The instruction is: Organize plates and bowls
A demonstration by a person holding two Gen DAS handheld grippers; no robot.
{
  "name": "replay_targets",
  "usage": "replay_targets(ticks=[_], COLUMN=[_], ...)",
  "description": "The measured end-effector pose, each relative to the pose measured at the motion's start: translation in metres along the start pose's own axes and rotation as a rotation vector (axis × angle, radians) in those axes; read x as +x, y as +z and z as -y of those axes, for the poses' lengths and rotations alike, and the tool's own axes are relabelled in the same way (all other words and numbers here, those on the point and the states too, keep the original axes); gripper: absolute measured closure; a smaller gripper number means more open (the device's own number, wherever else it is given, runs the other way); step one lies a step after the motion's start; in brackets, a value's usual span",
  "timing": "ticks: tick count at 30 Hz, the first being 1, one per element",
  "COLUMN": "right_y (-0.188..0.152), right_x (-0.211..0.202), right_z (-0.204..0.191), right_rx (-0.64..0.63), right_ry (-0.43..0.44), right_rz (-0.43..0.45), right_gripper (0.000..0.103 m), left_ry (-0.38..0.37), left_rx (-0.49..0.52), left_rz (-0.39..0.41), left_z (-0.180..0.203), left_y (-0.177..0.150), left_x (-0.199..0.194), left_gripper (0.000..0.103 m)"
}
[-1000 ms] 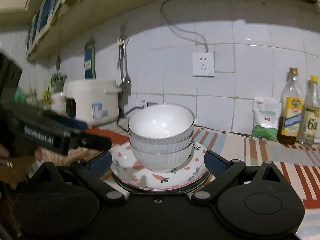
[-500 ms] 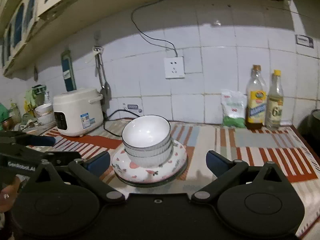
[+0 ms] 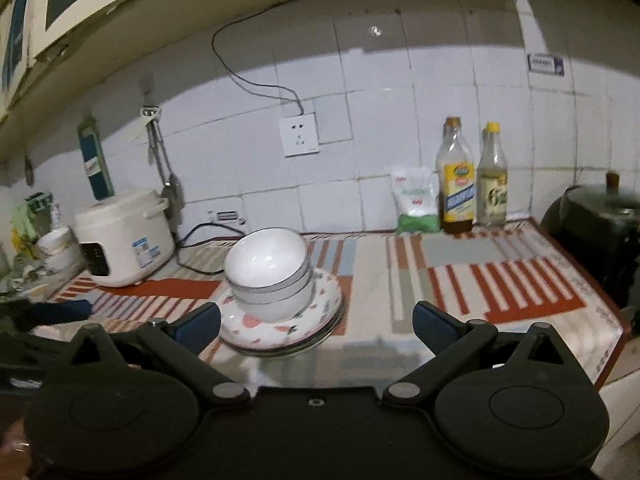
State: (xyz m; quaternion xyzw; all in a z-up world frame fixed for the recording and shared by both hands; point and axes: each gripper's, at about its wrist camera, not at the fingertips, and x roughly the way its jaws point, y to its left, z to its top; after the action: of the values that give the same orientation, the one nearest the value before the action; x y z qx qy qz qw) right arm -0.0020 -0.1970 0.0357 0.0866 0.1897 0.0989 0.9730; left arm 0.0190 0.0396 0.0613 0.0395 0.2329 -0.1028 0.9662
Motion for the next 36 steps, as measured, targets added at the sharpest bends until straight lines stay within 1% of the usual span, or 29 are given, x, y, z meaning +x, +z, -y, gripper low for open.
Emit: replay_targets(ticks=[1, 3, 5, 6, 9, 10, 12, 14, 16, 20, 23, 27, 31, 36], right_y=[-0.002, -0.006, -0.010, -0.013, -0.021, -0.023, -0.027, -0.029, -0.029, -0.032, -0.037, -0.044, -0.049, -0.054], right_x=[-0.001, -0.003, -0.005, -0.007, -0.008, -0.008, -0.008, -0.009, -0.010, -0.018, -0.022, -0.023, -0.021, -0.016], right_z=[0.001, 0.001, -0.002, -0.004, -0.004, -0.004, -0.007, -0.010, -0.009, -0.010, -0.012, -0.015, -0.019, -0.020], right_rx=[0.010, 0.008, -0.013, -0.028, -0.045, -0.046, -0.071, -0.099, -0.092, -0.099, -0.115, -0.134, -0.167, -0.197], right_ry=[0.009, 0.011, -0.004, -0.013, 0.001, -0.005, -0.054, -0.089, -0.091, -0.166, -0.185, -0.195, -0.227, -0.277], right_rz=[0.006, 0.004, 0.015, 0.033, 0.047, 0.050, 0.062, 0.060, 0.050, 0.072, 0.074, 0.070, 0.075, 0.083], right_gripper=[0.000, 0.000, 0.000, 0.000, 0.000, 0.000, 0.000, 0.000, 0.000, 0.000, 0.000, 0.000, 0.000, 0.000], left_ry=[0.016, 0.072, 0.153, 0.172, 0.149, 0.154, 0.176, 0.171, 0.162, 0.165, 0.183, 0.181, 0.213, 0.208], left_rx=[-0.004, -0.034, -0.079, -0.091, -0.092, -0.081, -0.056, -0.034, -0.040, -0.050, -0.028, 0.000, 0.026, 0.032], left_rz=[0.008, 0.024, 0.026, 0.021, 0.028, 0.031, 0.038, 0.039, 0.037, 0.046, 0.056, 0.059, 0.073, 0.088], left_z=[0.001, 0.003, 0.002, 0.002, -0.002, -0.001, -0.001, 0.001, 0.001, 0.001, 0.004, 0.010, 0.017, 0.023], left_y=[-0.002, -0.007, -0.010, -0.012, -0.014, -0.015, -0.018, -0.019, -0.021, -0.027, -0.030, -0.038, -0.046, -0.050], left_x=[0.001, 0.000, 0.000, -0.001, -0.003, -0.004, -0.005, -0.006, -0.007, -0.005, -0.003, 0.002, 0.005, 0.007], left_gripper=[0.000, 0.000, 0.000, 0.000, 0.000, 0.000, 0.000, 0.000, 0.000, 0.000, 0.000, 0.000, 0.000, 0.000])
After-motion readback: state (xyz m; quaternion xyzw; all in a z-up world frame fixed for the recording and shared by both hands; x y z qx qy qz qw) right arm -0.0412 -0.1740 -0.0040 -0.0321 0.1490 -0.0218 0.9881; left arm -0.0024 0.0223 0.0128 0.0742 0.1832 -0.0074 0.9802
